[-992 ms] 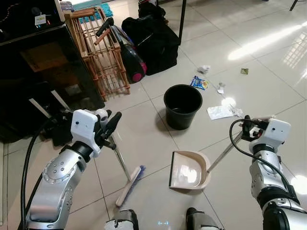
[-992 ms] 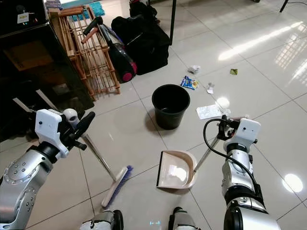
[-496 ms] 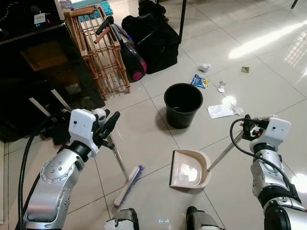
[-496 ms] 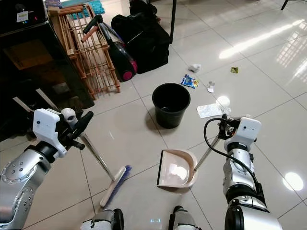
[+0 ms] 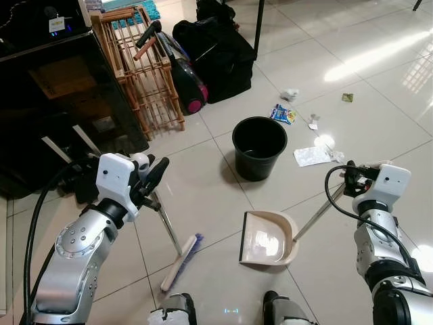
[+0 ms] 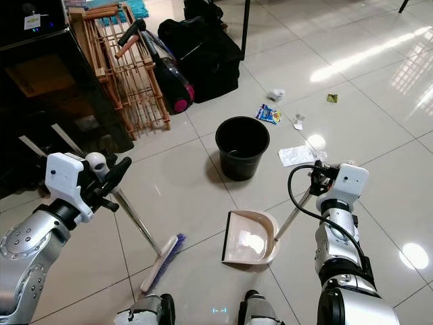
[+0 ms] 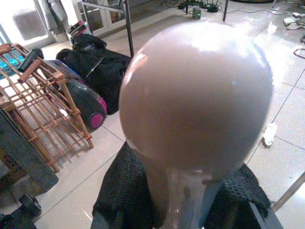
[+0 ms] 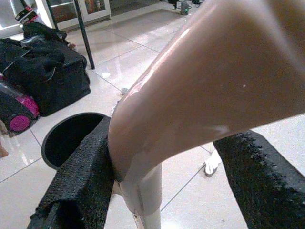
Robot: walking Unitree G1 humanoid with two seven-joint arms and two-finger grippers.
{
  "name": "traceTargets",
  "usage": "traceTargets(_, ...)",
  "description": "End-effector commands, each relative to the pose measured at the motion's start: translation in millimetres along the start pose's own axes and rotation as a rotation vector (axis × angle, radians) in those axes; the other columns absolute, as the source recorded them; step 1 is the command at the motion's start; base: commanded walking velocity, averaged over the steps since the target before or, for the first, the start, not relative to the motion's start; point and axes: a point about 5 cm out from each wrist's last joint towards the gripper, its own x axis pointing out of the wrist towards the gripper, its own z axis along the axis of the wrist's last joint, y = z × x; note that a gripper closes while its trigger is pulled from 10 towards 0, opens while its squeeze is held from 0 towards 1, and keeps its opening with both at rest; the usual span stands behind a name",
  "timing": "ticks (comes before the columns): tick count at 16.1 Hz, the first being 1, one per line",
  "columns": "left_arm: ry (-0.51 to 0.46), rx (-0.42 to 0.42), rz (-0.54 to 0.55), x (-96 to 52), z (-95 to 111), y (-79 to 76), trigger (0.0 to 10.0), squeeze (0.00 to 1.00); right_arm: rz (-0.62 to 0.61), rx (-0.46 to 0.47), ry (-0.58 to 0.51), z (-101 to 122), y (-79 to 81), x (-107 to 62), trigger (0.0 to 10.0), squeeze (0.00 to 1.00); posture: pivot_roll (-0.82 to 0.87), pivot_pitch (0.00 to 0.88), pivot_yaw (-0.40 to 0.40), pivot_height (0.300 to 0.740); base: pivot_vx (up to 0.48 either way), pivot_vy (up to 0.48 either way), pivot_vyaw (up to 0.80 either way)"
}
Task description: Sweep floor
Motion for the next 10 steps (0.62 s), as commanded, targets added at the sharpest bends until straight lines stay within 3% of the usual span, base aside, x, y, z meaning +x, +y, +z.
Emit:
traceTargets(1, -0.015, 0.020, 0.005, -4.4, 6.4, 3.1, 10.0, 0.00, -0.013, 0.010, 0.028, -4.9, -4.0, -2.1, 10.0, 0.00, 0.15, 0.241, 0.077, 0.740, 0.000, 0.000, 0.00)
traceTargets(8, -0.014, 0.019, 0.004, -3.9, 6.5, 3.0, 10.0, 0.00, -0.009, 0.010, 0.034, -6.7, -3.6, -3.3, 10.0, 0.00, 0.15, 0.234, 0.075, 0.740, 0.000, 0.000, 0.00)
traceTargets(9, -0.014, 0.018, 0.003, -4.0, 6.4, 2.7, 10.0, 0.00, -0.007, 0.014, 0.033, -6.8, -3.5, -3.4, 6.7, 0.00, 0.15, 0.233, 0.075, 0.740, 0.000, 0.000, 0.00)
traceTargets(10, -0.014, 0.018, 0.003, -4.0, 6.4, 2.7, 10.0, 0.00, -0.006, 0.017, 0.033, -6.9, -3.3, -3.5, 4.1, 0.00, 0.15, 0.233, 0.075, 0.740, 0.000, 0.000, 0.00)
